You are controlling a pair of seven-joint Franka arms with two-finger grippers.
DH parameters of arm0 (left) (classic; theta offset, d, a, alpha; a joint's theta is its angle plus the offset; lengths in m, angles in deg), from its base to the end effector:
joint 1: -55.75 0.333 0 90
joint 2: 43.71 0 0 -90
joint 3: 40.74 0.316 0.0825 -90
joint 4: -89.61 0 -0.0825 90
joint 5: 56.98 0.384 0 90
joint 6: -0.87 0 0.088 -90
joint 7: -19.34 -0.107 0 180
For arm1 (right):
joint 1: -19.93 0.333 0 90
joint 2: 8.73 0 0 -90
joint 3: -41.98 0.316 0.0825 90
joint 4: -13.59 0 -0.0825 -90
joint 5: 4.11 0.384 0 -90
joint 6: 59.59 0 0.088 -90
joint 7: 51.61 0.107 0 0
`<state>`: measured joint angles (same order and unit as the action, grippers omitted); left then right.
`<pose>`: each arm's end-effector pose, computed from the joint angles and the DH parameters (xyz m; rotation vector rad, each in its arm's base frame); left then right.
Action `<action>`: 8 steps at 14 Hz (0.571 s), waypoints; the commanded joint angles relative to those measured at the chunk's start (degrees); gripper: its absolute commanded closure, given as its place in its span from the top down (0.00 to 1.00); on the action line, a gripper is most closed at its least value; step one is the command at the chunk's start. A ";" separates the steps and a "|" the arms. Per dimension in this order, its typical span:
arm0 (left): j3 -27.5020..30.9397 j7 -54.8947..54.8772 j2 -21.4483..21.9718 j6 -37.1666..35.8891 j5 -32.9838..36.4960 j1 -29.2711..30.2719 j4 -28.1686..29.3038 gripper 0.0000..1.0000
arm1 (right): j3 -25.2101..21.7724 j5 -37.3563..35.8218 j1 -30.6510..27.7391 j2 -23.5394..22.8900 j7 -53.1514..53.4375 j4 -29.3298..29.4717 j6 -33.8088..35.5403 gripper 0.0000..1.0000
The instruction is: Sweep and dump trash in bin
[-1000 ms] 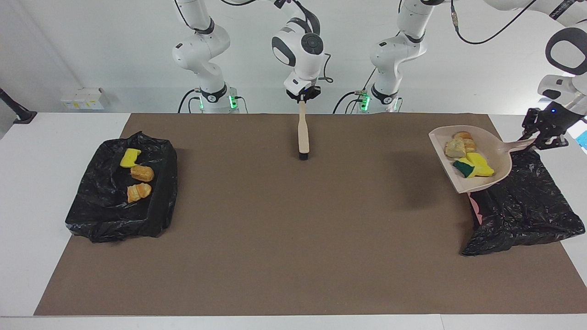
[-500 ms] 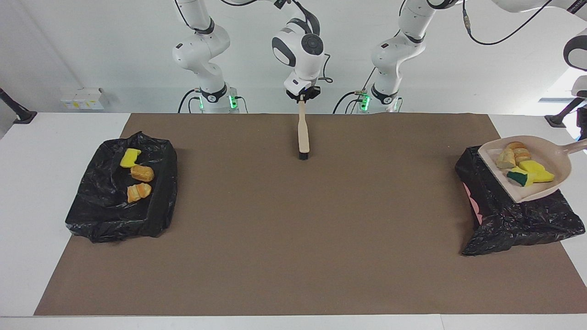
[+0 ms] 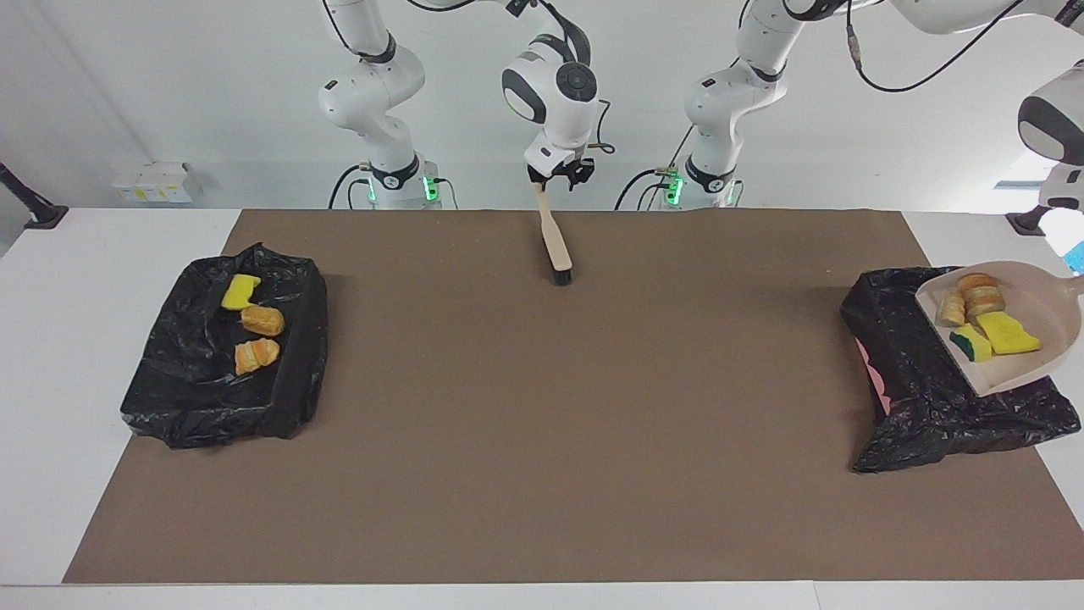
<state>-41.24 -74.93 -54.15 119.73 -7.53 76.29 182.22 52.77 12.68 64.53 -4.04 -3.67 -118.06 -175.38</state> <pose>0.5962 0.2594 0.5609 -1.6522 1.7436 0.6839 0.2586 0.4047 0.3687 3.0991 -0.0406 -0.4754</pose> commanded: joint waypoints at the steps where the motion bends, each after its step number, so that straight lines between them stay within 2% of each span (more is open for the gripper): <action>1: 0.59 0.67 2.52 -1.26 6.25 -0.93 1.69 0.00 | 0.02 0.00 -6.35 -0.12 -1.87 3.14 -0.14 0.99; 5: 0.41 0.67 4.19 -5.29 7.59 -3.74 1.52 0.00 | -0.24 -2.19 -19.69 0.41 -8.91 5.69 1.52 1.00; 8: -0.02 2.24 5.24 -12.23 6.45 -8.48 1.34 0.00 | -0.15 -11.66 -29.28 -1.60 -11.46 8.85 1.53 1.00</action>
<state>-41.58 -74.76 -50.87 111.64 -1.48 71.34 182.23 51.79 5.40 39.76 -4.08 -13.68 -111.76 -174.70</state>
